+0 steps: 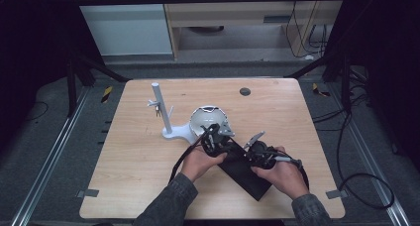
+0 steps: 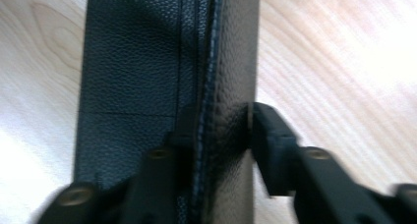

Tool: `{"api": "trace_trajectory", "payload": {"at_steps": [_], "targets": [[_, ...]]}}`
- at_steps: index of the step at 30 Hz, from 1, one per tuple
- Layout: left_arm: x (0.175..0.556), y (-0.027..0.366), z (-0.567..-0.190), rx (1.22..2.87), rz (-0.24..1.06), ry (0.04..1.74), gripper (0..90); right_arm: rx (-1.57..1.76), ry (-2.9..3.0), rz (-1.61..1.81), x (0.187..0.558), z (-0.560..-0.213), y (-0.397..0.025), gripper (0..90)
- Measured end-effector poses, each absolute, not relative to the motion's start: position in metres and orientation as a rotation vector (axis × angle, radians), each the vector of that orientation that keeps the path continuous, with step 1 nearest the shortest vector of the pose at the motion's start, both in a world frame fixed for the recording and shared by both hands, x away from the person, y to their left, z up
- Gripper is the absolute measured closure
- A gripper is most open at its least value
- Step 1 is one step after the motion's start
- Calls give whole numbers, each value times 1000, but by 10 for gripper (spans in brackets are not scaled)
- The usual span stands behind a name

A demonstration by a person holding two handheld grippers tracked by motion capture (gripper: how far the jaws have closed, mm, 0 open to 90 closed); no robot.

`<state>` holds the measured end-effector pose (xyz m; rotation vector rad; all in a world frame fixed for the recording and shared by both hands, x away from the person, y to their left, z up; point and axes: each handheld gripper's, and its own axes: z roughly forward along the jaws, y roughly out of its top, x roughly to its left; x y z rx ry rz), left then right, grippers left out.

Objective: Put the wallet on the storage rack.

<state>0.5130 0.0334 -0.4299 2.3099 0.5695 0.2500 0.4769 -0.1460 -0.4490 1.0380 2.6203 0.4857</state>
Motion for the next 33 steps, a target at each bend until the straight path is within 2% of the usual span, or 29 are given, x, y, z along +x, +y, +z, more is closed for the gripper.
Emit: {"api": "trace_trajectory", "payload": {"at_steps": [1, 2, 3, 4, 6, 7, 8, 11, 12, 13, 19, 33], "targets": [[513, 33, -430, 2310, 250, 570, 800, 1038, 2620, 486, 477, -449, -146, 692], [509, 39, -425, 2295, 281, 582, 766, 1007, 2601, 472, 476, -448, -146, 786], [509, 39, -425, 2295, 281, 582, 732, 1007, 2601, 472, 476, -448, -146, 786], [505, 46, -419, 2280, 319, 591, 670, 971, 2596, 466, 474, -445, -148, 835], [503, 50, -416, 2269, 343, 598, 556, 942, 2601, 469, 471, -443, -151, 840], [500, 54, -413, 2251, 357, 597, 556, 942, 2601, 469, 471, -443, -151, 840], [496, 60, -408, 2228, 356, 593, 433, 915, 2591, 504, 465, -439, -155, 842], [491, 67, -404, 2224, 342, 574, 279, 893, 2574, 541, 460, -434, -159, 842], [488, 70, -402, 2212, 342, 558, 279, 881, 2560, 563, 457, -431, -162, 842], [486, 72, -401, 2205, 351, 549, 179, 870, 2527, 611, 452, -423, -169, 842], [476, 85, -383, 2166, 398, 534, 135, 817, 2423, 761, 439, -405, -185, 843], [484, 92, -366, 2187, 375, 511, 98, 744, 2278, 990, 431, -391, -202, 844]]}}
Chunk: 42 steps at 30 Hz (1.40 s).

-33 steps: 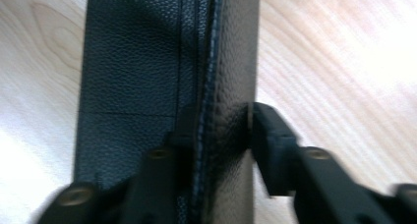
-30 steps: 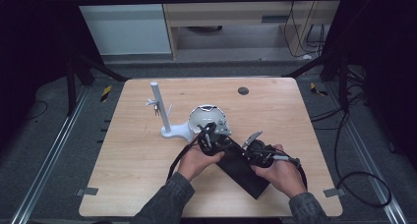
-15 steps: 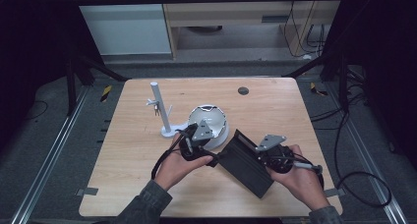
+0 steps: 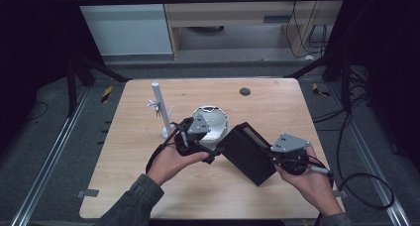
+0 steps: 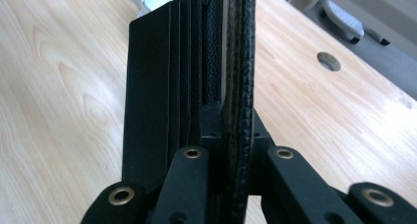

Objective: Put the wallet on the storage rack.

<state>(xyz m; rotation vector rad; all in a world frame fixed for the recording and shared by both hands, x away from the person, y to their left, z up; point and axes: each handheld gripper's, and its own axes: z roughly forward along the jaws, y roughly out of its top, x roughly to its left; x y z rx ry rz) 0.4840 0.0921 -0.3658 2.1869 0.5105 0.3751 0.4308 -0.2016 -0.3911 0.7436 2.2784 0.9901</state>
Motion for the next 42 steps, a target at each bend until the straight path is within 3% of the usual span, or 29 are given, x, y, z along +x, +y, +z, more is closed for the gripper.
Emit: {"api": "trace_trajectory", "payload": {"at_steps": [26, 42], "targets": [[494, 83, -360, 2199, 340, 435, 86, 663, 2198, 1149, 429, -374, -199, 844], [517, 74, -370, 2206, 243, 434, 119, 620, 2190, 1190, 428, -372, -192, 843]]}}
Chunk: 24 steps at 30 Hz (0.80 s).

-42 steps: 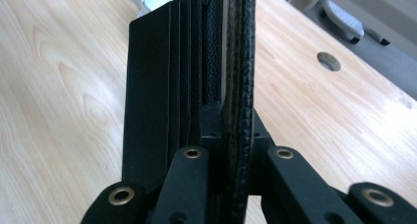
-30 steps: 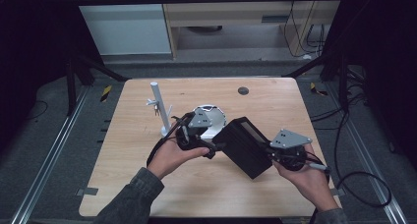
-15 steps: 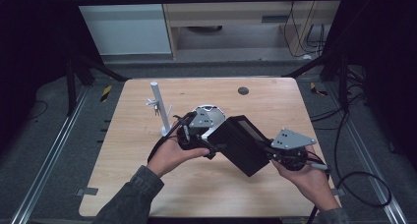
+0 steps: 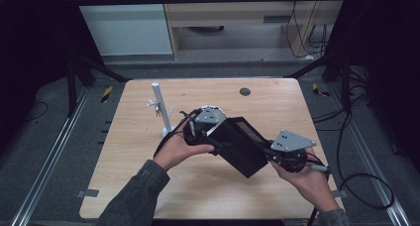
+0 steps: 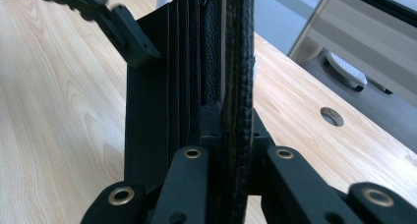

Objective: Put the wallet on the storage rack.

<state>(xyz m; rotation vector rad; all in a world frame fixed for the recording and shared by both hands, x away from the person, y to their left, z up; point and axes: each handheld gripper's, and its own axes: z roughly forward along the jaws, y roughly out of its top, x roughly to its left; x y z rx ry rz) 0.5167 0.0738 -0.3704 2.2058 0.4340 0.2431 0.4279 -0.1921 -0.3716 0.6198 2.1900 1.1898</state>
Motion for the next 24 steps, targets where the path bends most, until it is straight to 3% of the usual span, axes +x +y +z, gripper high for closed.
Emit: {"api": "trace_trajectory", "payload": {"at_steps": [3, 8, 9, 10, 11, 12, 20, 24], "targets": [[522, 72, -375, 2205, 219, 451, 133, 617, 2188, 1199, 428, -371, -193, 843], [527, 68, -378, 2217, 188, 441, 249, 608, 2183, 1210, 427, -373, -194, 843], [528, 68, -379, 2229, 162, 436, 347, 612, 2183, 1210, 428, -374, -194, 843], [528, 67, -380, 2240, 143, 433, 347, 612, 2183, 1210, 428, -374, -194, 843], [528, 66, -381, 2254, 123, 426, 436, 614, 2183, 1212, 429, -377, -195, 843], [528, 66, -382, 2264, 100, 416, 436, 614, 2183, 1212, 429, -377, -195, 843], [518, 65, -371, 2310, -9, 398, 784, 625, 2194, 1177, 430, -393, -200, 827], [511, 63, -358, 2341, 45, 400, 799, 644, 2187, 1169, 429, -402, -200, 803]]}}
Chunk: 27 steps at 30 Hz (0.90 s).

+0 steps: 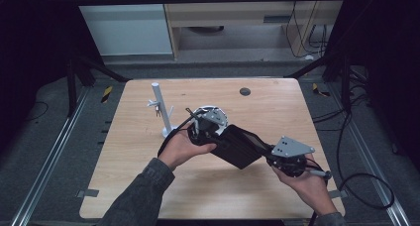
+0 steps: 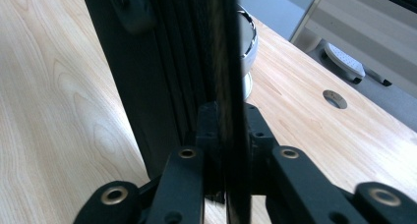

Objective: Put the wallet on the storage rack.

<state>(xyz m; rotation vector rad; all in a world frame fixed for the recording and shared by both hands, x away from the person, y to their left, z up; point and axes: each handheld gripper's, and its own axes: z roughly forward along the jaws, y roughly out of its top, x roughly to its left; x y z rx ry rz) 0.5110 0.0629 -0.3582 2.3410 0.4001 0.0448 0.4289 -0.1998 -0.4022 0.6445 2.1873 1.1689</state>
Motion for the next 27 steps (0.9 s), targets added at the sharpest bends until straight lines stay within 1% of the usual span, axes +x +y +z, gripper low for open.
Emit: {"api": "trace_trajectory", "payload": {"at_steps": [1, 2, 4, 5, 6, 8, 10, 11, 12, 15, 18, 19, 20, 22, 27], "targets": [[508, 62, -353, 2347, 71, 407, 800, 660, 2189, 1184, 428, -407, -198, 711], [506, 62, -350, 2349, 90, 413, 800, 660, 2189, 1184, 428, -407, -198, 711], [502, 63, -338, 2381, 157, 423, 800, 680, 2209, 1186, 427, -415, -195, 572], [501, 66, -328, 2393, 180, 447, 800, 695, 2237, 1190, 425, -426, -193, 483], [501, 66, -328, 2393, 180, 447, 800, 695, 2237, 1190, 425, -426, -193, 483], [500, 71, -318, 2397, 209, 472, 800, 727, 2235, 1217, 424, -438, -193, 392], [500, 78, -309, 2394, 231, 497, 800, 774, 2206, 1237, 424, -449, -195, 323], [501, 83, -303, 2393, 234, 510, 800, 829, 2193, 1222, 427, -459, -199, 259], [501, 86, -300, 2389, 236, 516, 800, 829, 2193, 1222, 427, -459, -199, 259], [501, 95, -286, 2392, 255, 533, 800, 924, 2157, 1177, 433, -462, -207, 205], [501, 100, -277, 2400, 283, 549, 800, 1085, 2071, 1159, 445, -467, -221, 167], [502, 102, -273, 2396, 280, 554, 800, 1180, 2047, 1132, 451, -475, -229, 142], [503, 104, -270, 2394, 282, 556, 800, 1180, 2047, 1132, 451, -475, -229, 142], [506, 108, -260, 2378, 292, 561, 800, 1260, 2048, 1040, 458, -486, -237, 123], [511, 113, -254, 2350, 308, 585, 800, 1312, 2061, 948, 459, -499, -243, 110]]}}
